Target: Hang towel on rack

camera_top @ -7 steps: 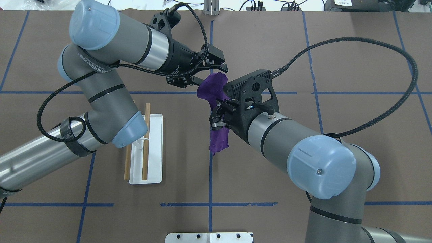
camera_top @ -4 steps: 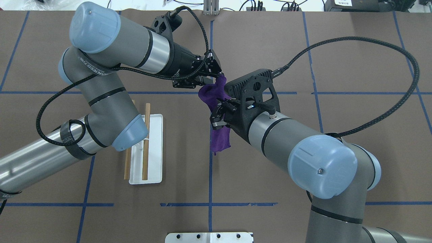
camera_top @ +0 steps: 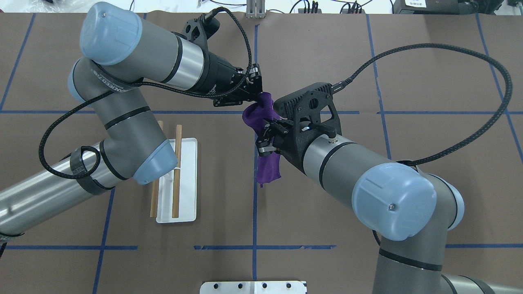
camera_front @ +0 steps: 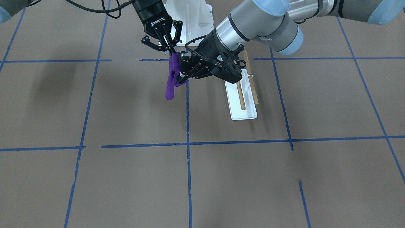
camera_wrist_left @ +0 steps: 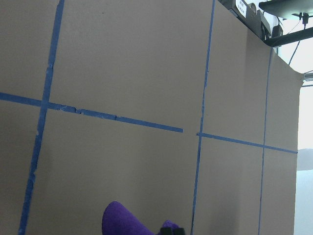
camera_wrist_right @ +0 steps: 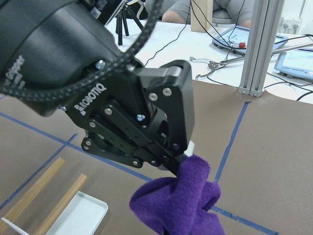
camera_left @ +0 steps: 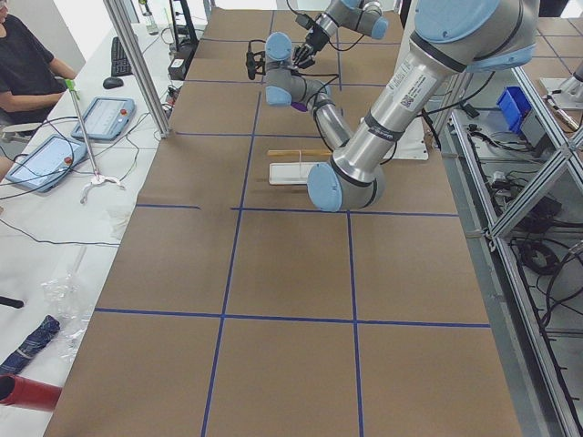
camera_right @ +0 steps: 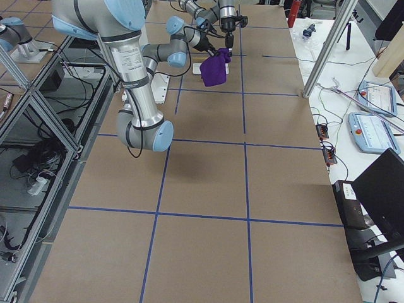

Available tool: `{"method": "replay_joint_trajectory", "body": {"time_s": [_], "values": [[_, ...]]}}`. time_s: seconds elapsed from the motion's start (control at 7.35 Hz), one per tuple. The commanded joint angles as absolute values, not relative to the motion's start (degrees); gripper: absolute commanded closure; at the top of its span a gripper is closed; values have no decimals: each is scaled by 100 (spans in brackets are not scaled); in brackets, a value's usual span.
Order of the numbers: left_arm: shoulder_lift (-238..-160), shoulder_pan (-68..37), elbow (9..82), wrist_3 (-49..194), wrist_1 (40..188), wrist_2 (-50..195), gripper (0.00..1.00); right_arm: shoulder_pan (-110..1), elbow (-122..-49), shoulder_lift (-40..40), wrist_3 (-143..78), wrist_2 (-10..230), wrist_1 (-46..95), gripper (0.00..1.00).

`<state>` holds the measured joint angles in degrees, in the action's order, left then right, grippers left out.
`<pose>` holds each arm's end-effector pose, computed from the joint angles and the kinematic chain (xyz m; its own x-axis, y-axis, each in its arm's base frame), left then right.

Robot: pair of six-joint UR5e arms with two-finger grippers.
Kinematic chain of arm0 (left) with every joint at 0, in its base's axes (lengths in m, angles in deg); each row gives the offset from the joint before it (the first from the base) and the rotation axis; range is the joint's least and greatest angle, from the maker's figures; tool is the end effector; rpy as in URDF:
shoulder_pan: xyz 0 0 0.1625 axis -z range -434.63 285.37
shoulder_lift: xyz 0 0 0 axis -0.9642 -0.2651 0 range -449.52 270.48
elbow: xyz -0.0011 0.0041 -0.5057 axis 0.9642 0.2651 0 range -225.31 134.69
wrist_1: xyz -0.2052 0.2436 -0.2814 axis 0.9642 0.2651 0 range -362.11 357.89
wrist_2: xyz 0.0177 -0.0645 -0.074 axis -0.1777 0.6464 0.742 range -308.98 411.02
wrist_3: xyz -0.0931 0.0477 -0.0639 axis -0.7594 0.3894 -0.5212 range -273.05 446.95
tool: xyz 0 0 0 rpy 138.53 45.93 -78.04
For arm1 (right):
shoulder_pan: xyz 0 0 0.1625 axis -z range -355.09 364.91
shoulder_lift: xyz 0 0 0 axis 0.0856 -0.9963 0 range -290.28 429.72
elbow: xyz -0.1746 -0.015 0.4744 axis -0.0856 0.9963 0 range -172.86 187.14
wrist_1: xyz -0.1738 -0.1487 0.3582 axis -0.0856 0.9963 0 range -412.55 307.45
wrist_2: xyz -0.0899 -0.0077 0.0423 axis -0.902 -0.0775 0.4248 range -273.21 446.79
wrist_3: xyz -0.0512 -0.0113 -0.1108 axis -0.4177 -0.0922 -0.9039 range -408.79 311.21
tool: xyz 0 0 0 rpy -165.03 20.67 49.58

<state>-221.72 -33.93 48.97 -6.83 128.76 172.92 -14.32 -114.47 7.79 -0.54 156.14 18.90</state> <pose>0.5059 -0.5254 0.1496 0.0248 -0.0951 -0.9952 0.1554 0.9837 -0.0902 -0.4840 -0.3558 0.1862 0.5660 -0.4624 0.6825 -0.3448 0.6191 0.7055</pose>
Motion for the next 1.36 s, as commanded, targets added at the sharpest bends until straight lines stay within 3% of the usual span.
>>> {"method": "replay_joint_trajectory", "body": {"time_s": [0.0,0.14,0.54,0.82,0.95,1.22], "values": [[-22171,-3385,4908,-683,12876,17293,100,-1434,-11485,776,16,15639,1881,60],[-22171,-3385,4917,-683,12876,17301,100,-1434,-11502,741,25,15622,1881,1],[-22171,-3332,4935,-692,12876,17302,100,-1451,-11730,523,16,15709,1907,0],[-22171,-3305,5258,-753,12841,17284,100,-1652,-12771,-214,8,16618,2841,0],[-22171,-3305,5373,-841,12823,17188,100,-2158,-13081,-234,8,17355,3675,0],[-22057,-3314,5994,-1079,12248,16181,100,-4202,-13138,-199,-88,19987,5137,0]]}}
